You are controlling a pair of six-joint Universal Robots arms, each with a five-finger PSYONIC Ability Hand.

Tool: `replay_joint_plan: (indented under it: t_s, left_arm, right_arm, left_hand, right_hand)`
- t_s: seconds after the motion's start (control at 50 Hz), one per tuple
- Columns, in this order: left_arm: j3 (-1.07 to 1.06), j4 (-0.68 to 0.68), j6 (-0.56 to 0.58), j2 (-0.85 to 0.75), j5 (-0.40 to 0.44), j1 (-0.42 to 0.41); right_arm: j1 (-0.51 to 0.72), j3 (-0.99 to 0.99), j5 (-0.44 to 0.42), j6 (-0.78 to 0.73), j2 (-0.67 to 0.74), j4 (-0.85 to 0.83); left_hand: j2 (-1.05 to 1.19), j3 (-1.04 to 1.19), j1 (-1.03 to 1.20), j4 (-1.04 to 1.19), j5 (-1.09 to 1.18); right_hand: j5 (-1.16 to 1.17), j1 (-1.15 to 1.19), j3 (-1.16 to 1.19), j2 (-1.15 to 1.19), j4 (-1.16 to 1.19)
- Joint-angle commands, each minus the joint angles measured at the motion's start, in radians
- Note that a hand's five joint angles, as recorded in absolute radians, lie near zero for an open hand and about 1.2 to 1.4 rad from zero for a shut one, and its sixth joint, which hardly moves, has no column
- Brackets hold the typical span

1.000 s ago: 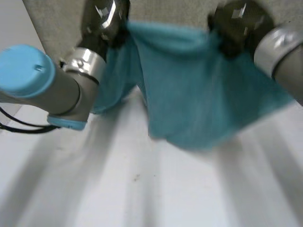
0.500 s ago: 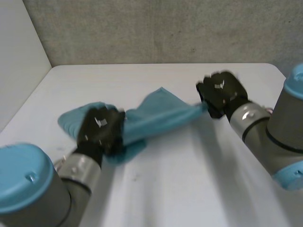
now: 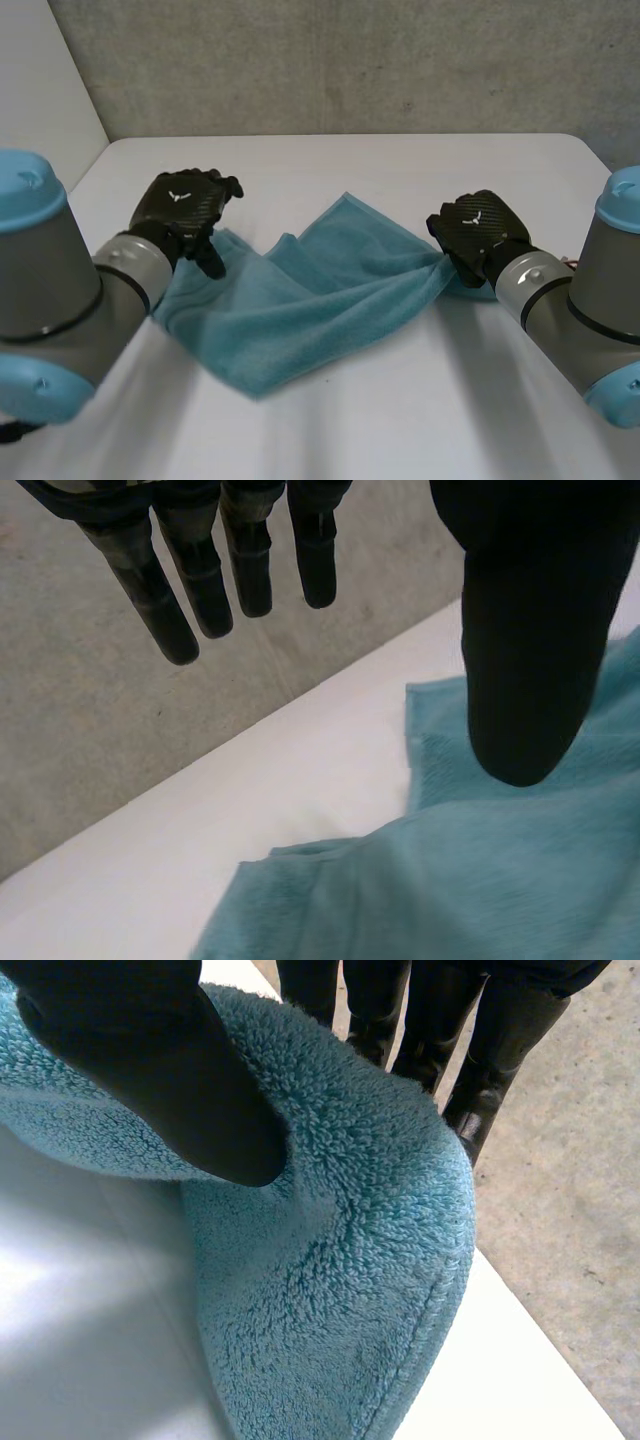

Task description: Fold the laundry

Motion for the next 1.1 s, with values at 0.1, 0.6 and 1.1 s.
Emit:
replay_joint_plan:
  t_s: [0.1, 0.6, 1.1]
  left_arm:
    - [0.163, -0.056, 0.206, -0.239, 0.196, 0.095]
    - [0.374, -0.051, 0.210, -0.535, 0.334, 0.087]
    - [0.180, 0.009, 0.218, -0.328, 0.233, 0.068]
  right_arm:
    - [0.009, 0.012, 0.003, -0.011, 0.029, 0.000]
    - [0.006, 0.024, 0.003, -0.014, 0.047, -0.002]
    - [-0.010, -0.025, 0.003, -0.136, 0.051, 0.166]
  left_hand:
    - [0.173, 0.176, 0.169, 0.173, 0.171]
    - [0.463, 0.466, 0.459, 0.463, 0.461]
    - [1.042, 1.045, 1.038, 1.042, 1.040]
  right_hand:
    - [0.236, 0.428, 0.211, 0.217, 0.204]
    - [0.236, 0.428, 0.211, 0.217, 0.204]
    - [0.236, 0.428, 0.211, 0.217, 0.204]
